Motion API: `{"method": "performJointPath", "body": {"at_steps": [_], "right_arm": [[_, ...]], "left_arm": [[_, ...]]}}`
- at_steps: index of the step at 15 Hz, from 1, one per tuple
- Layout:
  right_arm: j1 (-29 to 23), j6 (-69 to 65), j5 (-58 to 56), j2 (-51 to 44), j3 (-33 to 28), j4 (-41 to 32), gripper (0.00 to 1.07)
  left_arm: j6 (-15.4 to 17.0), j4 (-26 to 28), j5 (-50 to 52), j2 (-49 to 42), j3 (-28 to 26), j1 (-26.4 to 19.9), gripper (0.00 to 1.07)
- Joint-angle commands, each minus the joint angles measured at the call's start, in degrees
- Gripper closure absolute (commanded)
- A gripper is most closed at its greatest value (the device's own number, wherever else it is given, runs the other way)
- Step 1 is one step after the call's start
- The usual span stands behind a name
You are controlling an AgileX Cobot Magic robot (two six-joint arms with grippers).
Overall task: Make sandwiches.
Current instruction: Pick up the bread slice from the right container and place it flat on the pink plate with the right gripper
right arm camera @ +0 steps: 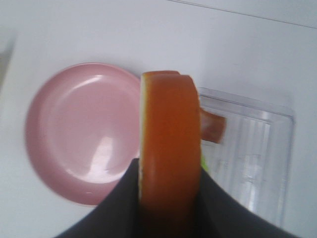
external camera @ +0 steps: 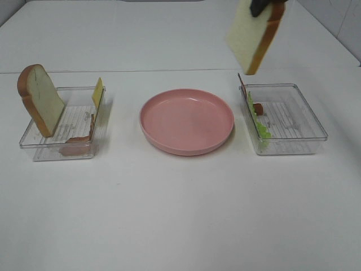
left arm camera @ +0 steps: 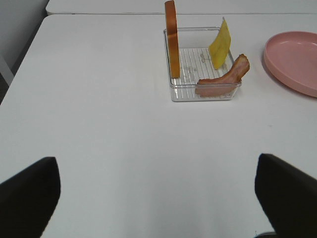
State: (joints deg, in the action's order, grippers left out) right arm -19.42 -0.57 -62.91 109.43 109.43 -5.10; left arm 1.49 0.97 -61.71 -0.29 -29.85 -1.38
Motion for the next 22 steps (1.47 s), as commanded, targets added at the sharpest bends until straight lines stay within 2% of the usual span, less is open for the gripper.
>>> {"method": "performJointPath", "body": {"at_steps": [1,4,6,14,22], "right_arm": [[-3.78,0.57,3.09,-0.34,0.23,-3.27,1.07],[-8.48,-0.69,7.56,2.81,0.23,-9.91,1.07],[-8.31,-1.09,7.79,5.56,0.23,-12.03,1.07],[-8.31,-3.61,12.49,18.96,0.23,-10.54,1.07],[-8.31,-4.76,14.95,21.6,0.23,-7.33,1.07]], "left_arm": [[-0.06,0.11,0.23,-0.4,0.06,0.23,0.07],[-0.06,0.11,0.23,-0.4,0.06,0.23,0.07],[-0.06,0.11,0.23,-0.4,0.06,0.23,0.07],[-0.06,0.11,0.23,-0.4,0.06,0.23,0.07],[-0.06,0.11,0.23,-0.4,0.06,0.23,0.07]]}}
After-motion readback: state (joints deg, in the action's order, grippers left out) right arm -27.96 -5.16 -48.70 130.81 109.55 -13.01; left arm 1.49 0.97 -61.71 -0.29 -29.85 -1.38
